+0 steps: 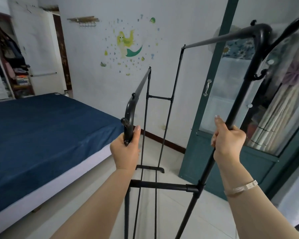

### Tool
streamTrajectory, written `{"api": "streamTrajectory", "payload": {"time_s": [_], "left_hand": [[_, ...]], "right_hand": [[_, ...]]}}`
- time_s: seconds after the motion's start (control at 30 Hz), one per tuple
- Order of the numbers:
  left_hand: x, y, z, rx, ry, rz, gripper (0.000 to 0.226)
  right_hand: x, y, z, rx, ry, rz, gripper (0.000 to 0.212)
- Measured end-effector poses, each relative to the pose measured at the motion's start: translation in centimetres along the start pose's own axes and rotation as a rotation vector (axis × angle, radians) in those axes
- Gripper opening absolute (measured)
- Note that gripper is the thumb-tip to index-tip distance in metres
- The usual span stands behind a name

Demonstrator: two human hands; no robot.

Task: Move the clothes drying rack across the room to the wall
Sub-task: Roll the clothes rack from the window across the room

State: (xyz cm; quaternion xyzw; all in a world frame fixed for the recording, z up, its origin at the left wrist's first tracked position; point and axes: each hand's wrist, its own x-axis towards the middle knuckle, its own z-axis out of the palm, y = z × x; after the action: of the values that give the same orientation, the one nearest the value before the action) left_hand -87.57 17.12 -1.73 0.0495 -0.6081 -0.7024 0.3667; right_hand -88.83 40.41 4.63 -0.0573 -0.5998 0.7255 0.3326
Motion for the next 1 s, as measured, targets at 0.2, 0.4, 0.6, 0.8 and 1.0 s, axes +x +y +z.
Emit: {"api": "streamTrajectory", "payload": {"time_s": [0.2, 0.4, 0.6, 0.8, 1.0], "left_hand": [[-1.0, -1.4, 6.3, 0.012, 0.048, 0.017, 0.035], [-0.9, -3.2, 11.0, 0.062, 0.108, 0.047, 0.057], [0.2, -4.8, 14.2, 0.080, 0.130, 0.058, 0.056], [2.6, -6.6, 17.2, 0.049, 0.124, 0.020, 0.050], [6.6, -9.1, 19.9, 0.043, 0.115, 0.016, 0.051]], "right_hand": [[6.5, 1.2, -2.4, 0.025, -0.056, 0.021, 0.045], [11.6, 2.7, -3.8, 0.039, -0.094, 0.034, 0.044], [15.5, 4.3, -3.4, 0.071, -0.122, 0.027, 0.044], [19.4, 6.1, -2.1, 0.057, -0.118, 0.018, 0.042], [23.8, 8.5, 0.5, 0.056, -0.113, 0.013, 0.040]]}}
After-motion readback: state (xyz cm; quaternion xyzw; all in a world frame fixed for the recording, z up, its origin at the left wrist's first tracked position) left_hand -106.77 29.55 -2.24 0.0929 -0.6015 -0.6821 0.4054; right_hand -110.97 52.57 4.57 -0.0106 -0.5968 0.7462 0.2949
